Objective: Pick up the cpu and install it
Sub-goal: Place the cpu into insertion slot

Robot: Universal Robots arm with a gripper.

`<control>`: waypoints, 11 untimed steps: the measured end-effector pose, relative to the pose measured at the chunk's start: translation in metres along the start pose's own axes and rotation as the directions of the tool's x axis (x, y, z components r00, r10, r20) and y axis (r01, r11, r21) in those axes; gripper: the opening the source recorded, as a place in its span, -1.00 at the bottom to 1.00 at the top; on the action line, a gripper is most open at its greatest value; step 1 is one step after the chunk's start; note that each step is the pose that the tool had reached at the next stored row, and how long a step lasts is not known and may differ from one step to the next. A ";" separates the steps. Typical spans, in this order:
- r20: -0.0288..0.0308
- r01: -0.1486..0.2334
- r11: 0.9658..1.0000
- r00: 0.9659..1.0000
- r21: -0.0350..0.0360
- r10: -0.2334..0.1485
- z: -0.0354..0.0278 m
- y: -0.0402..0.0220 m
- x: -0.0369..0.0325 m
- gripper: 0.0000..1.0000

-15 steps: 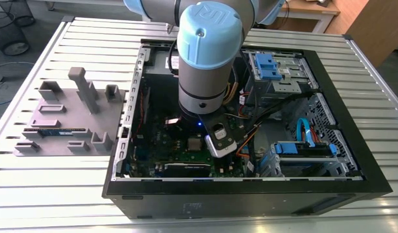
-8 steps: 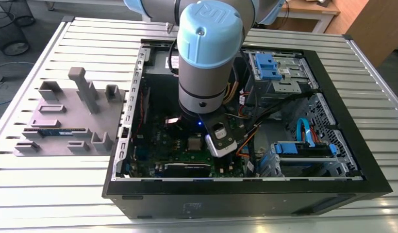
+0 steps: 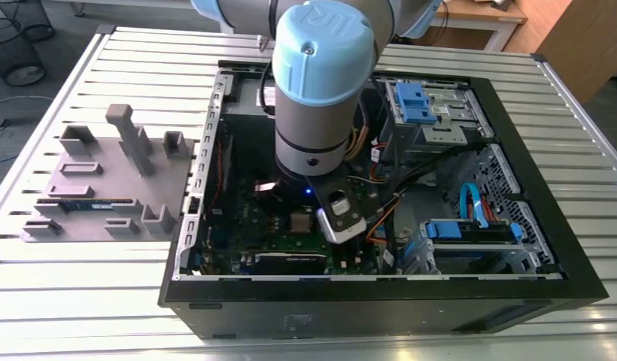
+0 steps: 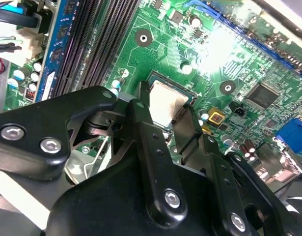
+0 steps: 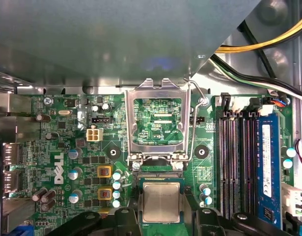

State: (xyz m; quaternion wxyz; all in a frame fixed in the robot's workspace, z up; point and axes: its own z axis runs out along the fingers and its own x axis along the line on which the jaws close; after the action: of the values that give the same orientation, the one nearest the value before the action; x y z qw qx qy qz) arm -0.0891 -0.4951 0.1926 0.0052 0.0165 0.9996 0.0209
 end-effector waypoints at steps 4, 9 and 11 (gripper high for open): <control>0.000 0.000 1.000 1.000 -0.002 0.000 -0.0001 -0.0001 0.0023 -0.11; 0.001 0.000 1.000 1.000 -0.008 0.000 0.0001 -0.0001 0.0035 -0.11; 0.000 0.000 1.000 1.000 -0.008 0.000 0.0002 -0.0001 0.0035 -0.11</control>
State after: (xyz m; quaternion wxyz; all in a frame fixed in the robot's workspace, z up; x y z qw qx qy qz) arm -0.0925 -0.4950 0.1924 0.0055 0.0165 0.9995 0.0250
